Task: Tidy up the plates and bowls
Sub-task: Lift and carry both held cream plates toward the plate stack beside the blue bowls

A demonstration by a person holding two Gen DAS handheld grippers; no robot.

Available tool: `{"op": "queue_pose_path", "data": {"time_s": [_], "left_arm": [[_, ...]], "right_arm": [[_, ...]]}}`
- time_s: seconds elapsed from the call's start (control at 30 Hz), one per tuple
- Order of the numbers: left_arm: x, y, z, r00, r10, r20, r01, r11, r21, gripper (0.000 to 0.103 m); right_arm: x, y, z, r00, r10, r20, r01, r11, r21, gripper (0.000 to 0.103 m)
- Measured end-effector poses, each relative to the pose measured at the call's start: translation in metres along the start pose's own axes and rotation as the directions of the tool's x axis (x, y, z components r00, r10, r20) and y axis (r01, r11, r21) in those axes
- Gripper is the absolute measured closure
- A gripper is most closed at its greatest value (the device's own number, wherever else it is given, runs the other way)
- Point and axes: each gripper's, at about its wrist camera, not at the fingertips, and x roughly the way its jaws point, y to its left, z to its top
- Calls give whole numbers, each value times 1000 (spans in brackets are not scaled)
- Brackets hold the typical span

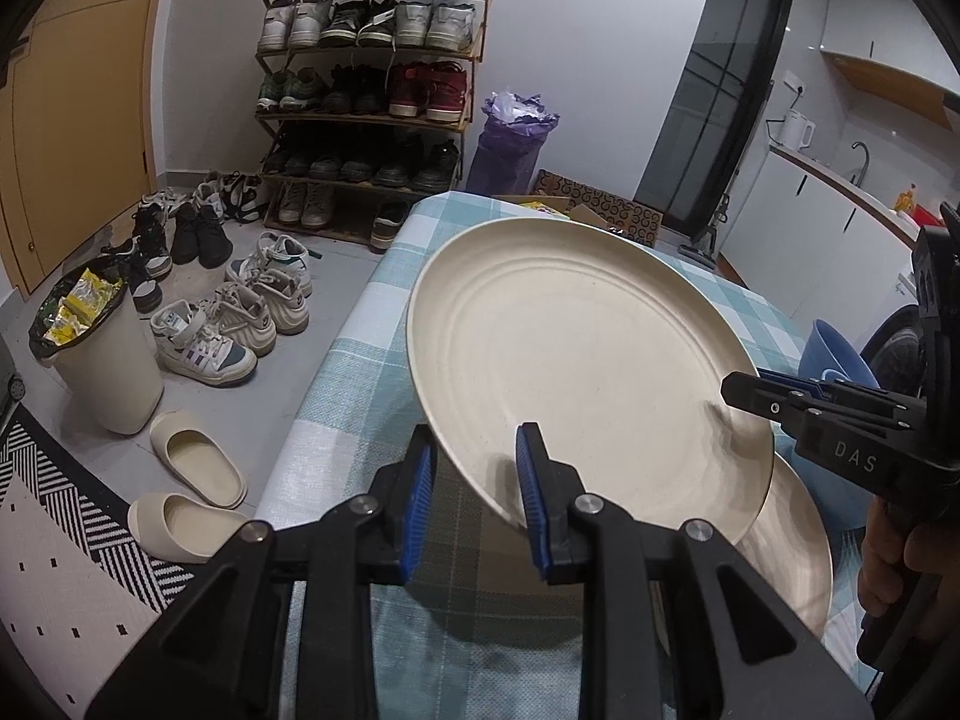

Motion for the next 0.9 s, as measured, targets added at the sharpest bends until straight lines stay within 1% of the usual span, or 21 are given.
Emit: {"op": "queue_pose_path", "data": {"time_s": [0.27, 0.9], "left_arm": [[-4, -15, 0, 1000, -22, 5, 22, 999, 28, 78], [-9, -54, -10, 997, -78, -19, 79, 991, 111, 77]], "right_arm": [[-15, -11, -11, 1000, -13, 5, 12, 1000, 20, 82], [-52, -45, -42, 999, -32, 12, 31, 995, 93, 82]]}}
